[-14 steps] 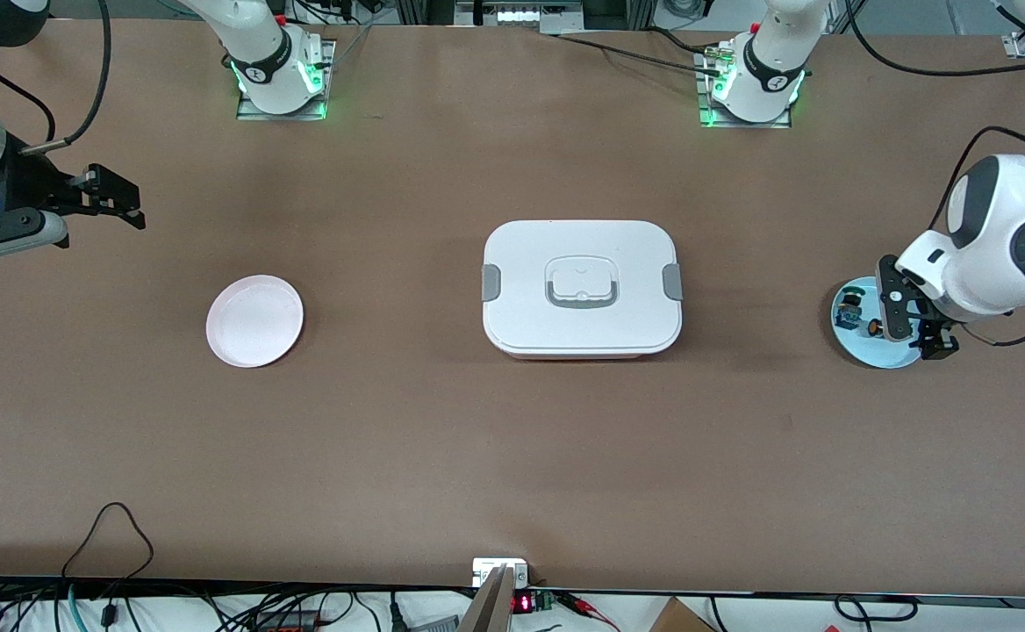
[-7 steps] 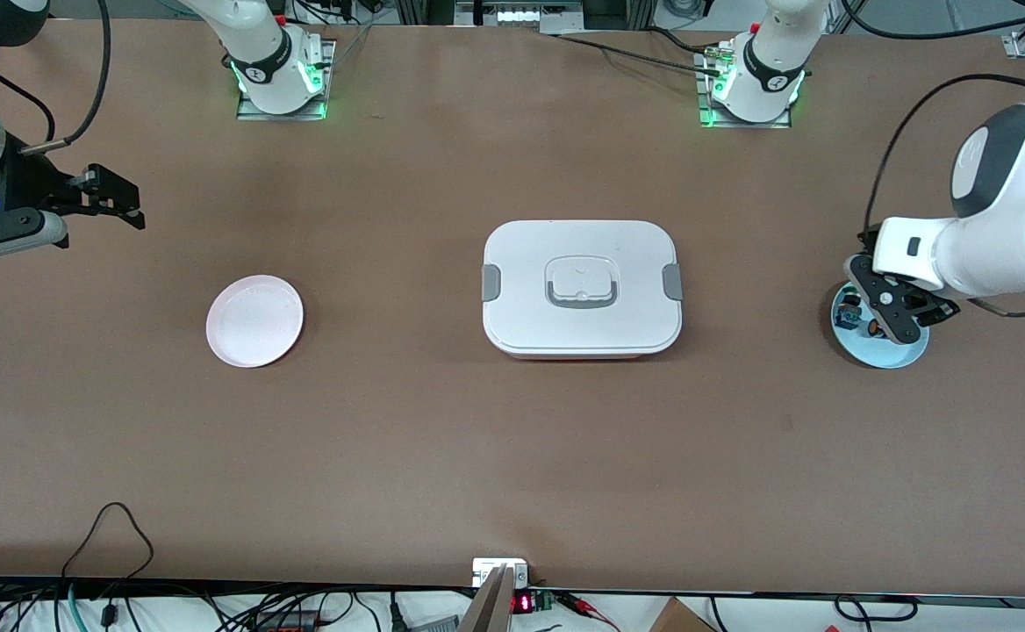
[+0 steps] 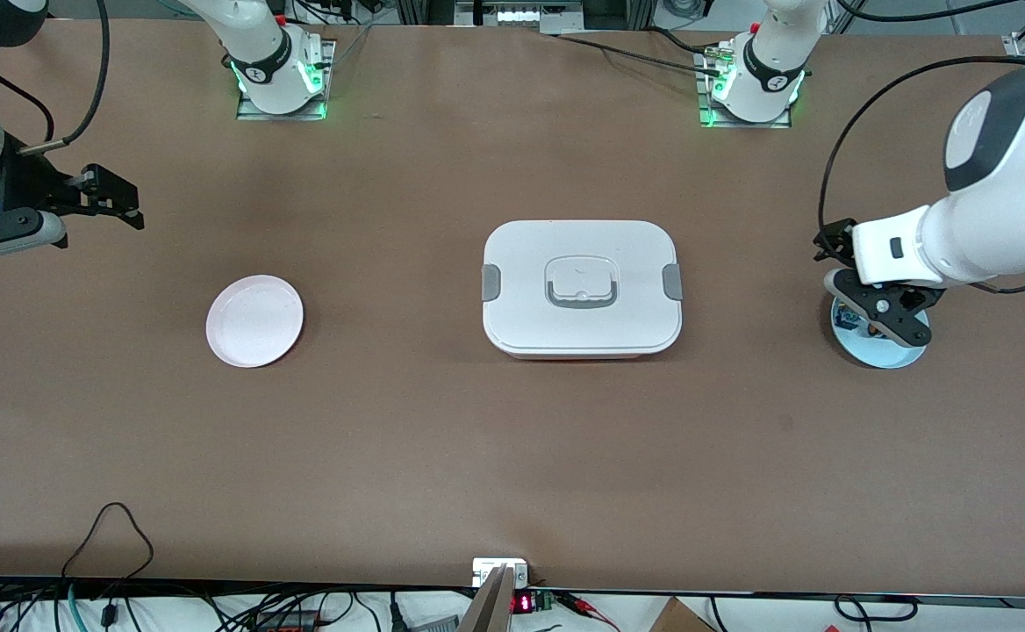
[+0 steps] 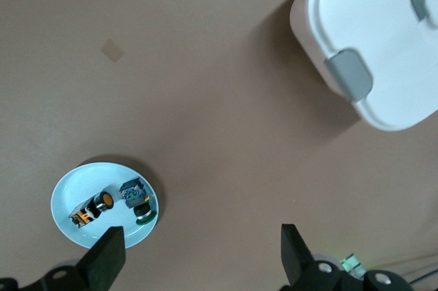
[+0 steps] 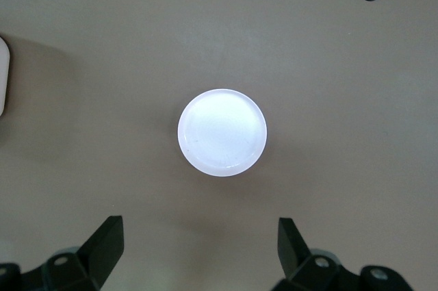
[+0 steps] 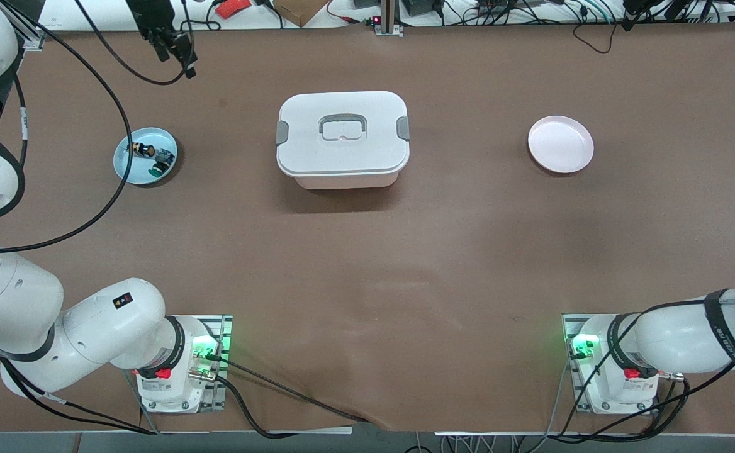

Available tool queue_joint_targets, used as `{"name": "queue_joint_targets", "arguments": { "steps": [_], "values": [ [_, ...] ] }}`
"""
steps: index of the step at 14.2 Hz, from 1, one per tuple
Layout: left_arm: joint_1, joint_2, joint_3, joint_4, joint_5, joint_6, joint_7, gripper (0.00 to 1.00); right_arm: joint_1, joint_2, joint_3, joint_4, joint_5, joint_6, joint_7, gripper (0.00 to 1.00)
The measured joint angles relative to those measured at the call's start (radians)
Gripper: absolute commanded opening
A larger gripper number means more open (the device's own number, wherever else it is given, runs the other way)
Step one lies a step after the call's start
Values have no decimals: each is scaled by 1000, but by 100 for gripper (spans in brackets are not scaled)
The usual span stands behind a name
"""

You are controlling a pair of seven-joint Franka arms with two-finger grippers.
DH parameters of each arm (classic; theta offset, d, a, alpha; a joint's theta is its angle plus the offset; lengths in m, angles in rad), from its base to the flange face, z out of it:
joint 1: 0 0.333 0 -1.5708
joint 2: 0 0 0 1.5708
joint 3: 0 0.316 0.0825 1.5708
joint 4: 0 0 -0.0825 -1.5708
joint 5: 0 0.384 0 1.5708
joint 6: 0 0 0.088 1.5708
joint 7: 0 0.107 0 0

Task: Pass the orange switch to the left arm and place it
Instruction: 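Open the left gripper and lift it away from the plate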

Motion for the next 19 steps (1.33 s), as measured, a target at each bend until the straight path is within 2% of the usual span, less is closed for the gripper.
{"name": "queue_joint_targets", "arguments": {
  "steps": [5,7,8,10,11,13,16,19],
  "values": [
    [-2,7,8,142,0,-108,-37,100,0,0,0,0,0,0,0,100],
    [-5,5,42,185,-31,-129,-100,100,0,0,0,0,0,0,0,100],
    [-14,0,89,196,-97,-138,-124,100,0,0,0,1,0,0,0,100],
    [-84,-26,263,199,-225,-148,-132,100,-1,0,-1,1,0,0,0,100],
    [-128,-40,338,197,-250,-151,-132,100,-1,0,-1,1,0,1,0,100],
    [-193,-81,412,165,-262,-157,-188,100,-1,0,-2,1,0,1,0,100],
    [-333,-194,539,54,-263,-152,-395,100,-1,0,-2,1,0,1,0,100],
    [-450,-339,676,-100,-260,-33,-437,100,-1,0,-2,1,0,1,0,100]
  ]
}}
